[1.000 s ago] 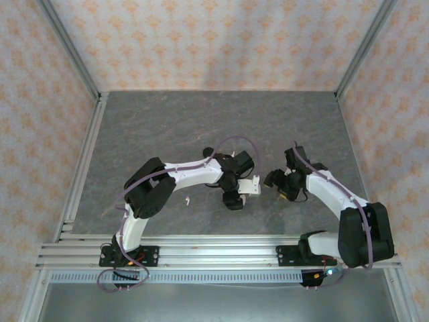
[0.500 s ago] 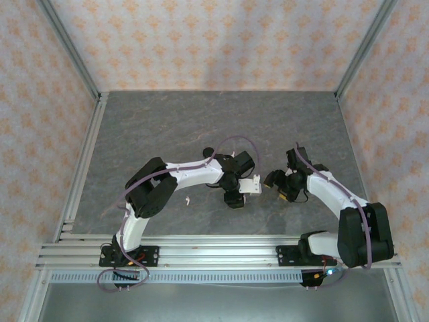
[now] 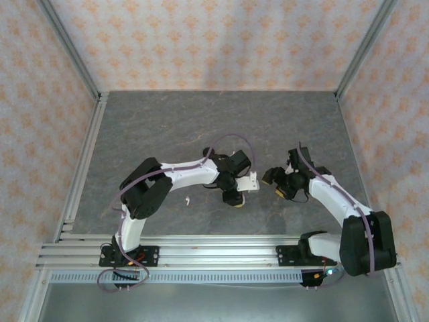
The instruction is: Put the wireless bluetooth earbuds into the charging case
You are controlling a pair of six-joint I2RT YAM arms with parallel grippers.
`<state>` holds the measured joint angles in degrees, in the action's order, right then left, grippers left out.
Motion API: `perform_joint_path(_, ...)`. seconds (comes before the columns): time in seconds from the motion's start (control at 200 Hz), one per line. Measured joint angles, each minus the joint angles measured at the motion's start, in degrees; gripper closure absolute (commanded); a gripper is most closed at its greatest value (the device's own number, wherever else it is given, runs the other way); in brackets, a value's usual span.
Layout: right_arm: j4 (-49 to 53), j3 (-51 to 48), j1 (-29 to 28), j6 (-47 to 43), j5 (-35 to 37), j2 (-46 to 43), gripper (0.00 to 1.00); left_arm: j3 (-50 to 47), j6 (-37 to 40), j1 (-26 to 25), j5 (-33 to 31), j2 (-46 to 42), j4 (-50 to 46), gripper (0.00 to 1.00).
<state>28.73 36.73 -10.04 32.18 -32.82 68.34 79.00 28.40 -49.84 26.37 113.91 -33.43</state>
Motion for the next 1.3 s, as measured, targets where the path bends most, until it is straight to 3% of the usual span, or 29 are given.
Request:
perform_joint_path(0.355,-2.69,4.63,-0.11,2.19,-9.79,-7.72,0.37,-3.74,-6.05,3.45,-2.4,-18.01,4.2,0.72)
perform_joint_path(0.54,-4.72,9.86,-3.06,2.1,-14.91,-10.14,0.37,-3.74,-7.67,3.45,-3.78,-23.67,4.66,0.72)
perform_joint_path(0.851,-6.8,11.28,-8.83,2.1,-19.71,-10.4,0.38,-3.61,-10.67,3.45,-4.33,-26.93,4.63,0.7)
perform_joint_path(1.301,-9.05,11.28,-11.93,1.97,-22.77,-7.67,0.43,-2.43,-12.92,3.48,-4.31,-28.22,4.68,0.7)
